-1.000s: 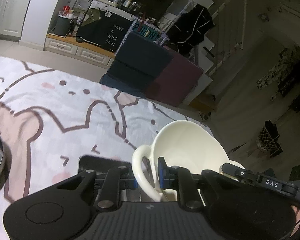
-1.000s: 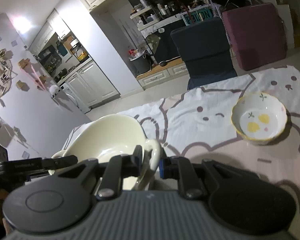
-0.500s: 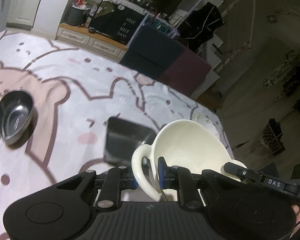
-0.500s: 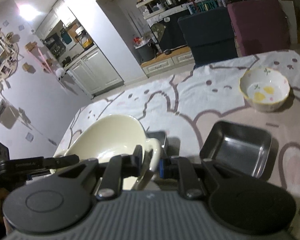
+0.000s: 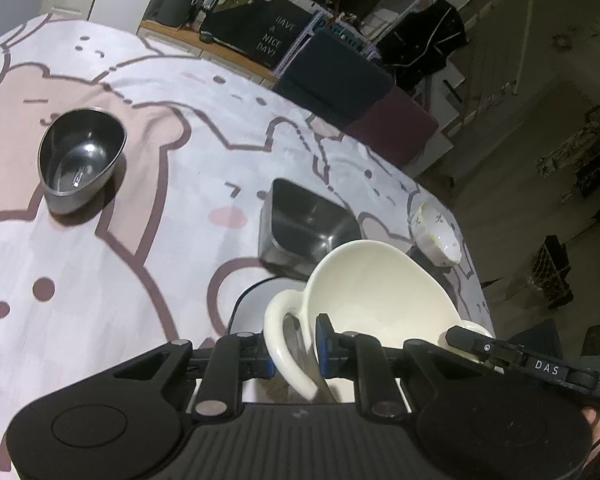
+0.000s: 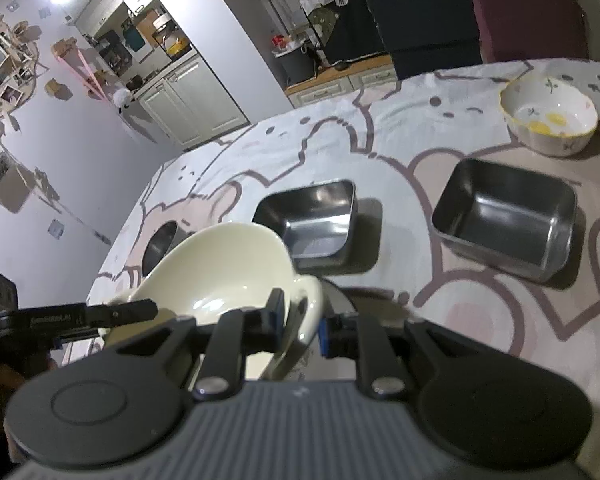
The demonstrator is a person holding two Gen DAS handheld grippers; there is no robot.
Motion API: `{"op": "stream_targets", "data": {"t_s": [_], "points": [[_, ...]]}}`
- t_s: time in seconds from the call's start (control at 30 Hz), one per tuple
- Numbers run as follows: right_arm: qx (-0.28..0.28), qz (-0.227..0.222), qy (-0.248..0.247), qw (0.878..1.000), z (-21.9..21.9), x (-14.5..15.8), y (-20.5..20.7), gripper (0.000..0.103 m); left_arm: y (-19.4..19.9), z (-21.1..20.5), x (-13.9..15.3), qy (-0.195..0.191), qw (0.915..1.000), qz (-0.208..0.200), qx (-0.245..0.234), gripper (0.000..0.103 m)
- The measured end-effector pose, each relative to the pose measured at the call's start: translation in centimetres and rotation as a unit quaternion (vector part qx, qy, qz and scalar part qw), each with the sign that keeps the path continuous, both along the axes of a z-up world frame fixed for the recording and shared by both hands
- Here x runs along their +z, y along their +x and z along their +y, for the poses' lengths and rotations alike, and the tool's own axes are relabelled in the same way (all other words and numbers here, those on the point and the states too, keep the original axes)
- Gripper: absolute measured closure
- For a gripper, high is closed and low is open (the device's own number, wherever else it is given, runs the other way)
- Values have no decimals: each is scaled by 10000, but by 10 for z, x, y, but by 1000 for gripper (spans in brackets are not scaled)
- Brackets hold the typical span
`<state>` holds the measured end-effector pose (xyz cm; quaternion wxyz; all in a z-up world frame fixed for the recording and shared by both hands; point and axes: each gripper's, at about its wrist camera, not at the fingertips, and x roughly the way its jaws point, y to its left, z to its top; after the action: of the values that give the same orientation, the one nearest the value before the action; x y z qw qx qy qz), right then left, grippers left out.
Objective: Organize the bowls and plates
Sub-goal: 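Carry the cream bowl with both tools toward the steel trays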
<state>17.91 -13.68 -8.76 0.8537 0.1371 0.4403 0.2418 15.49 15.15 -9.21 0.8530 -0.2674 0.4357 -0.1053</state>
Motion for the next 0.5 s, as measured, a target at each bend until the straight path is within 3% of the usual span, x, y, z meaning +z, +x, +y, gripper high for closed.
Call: {"op": "stream_targets", "data": {"t_s": [0.5], "points": [[178,102,-402,9990,14,-14,2,82,13,-4,-29,325,9984,433,-154,79]]}}
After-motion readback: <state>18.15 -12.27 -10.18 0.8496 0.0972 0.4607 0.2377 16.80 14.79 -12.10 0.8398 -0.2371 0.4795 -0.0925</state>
